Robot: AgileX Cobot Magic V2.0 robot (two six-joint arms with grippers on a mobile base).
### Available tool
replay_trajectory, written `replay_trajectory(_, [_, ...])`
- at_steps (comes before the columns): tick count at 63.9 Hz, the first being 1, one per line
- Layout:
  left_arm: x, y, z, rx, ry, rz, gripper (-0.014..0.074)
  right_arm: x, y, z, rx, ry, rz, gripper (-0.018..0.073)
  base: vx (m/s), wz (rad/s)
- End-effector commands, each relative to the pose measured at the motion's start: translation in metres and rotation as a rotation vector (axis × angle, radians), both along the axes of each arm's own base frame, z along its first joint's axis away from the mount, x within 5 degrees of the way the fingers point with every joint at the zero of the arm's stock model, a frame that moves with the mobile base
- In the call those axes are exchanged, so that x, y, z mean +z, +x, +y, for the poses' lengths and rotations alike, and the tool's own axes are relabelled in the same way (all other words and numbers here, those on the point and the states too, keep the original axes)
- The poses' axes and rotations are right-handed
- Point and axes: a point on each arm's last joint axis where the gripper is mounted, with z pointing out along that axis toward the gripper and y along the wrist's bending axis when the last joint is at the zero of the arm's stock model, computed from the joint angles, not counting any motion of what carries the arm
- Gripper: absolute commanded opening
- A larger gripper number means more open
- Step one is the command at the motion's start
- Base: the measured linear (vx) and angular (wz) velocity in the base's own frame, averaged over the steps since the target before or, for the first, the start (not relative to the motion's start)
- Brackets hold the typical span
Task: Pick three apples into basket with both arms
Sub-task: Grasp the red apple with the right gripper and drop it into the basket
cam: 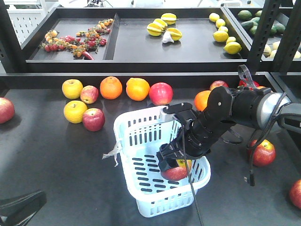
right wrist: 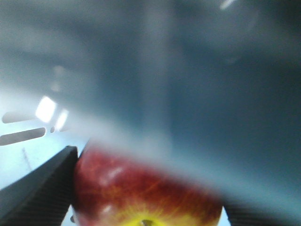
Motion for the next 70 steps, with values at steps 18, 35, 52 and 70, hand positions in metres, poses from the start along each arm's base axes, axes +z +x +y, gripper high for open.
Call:
replay_trajectory(18, [0.013, 0.004, 0.000, 0.030, -0.056, -0.054, -0.0008, 0.024, 0.002, 0.001, -0.016, 0.044, -0.068, 0.0661, 0.00, 0.00])
replay_trajectory(35, [0.013, 0.004, 0.000, 0.030, -0.056, -0.054, -0.0008, 0.024, 0.001, 0.001, -0.009, 0.042, -0.065, 0.0614, 0.00, 0.00])
replay_trajectory(52, [0.013, 0.004, 0.000, 0.030, -0.056, -0.054, -0.0008, 0.052, -0.011, -0.004, 0.002, 0.058, -0.086, 0.0293, 0.00, 0.00])
replay_trajectory(70, [0.013, 0.004, 0.000, 0.029, -0.056, -0.054, -0.0008, 0.102, -0.040, -0.014, 0.031, 0.091, -0.142, -0.0009, 0.00, 0.00])
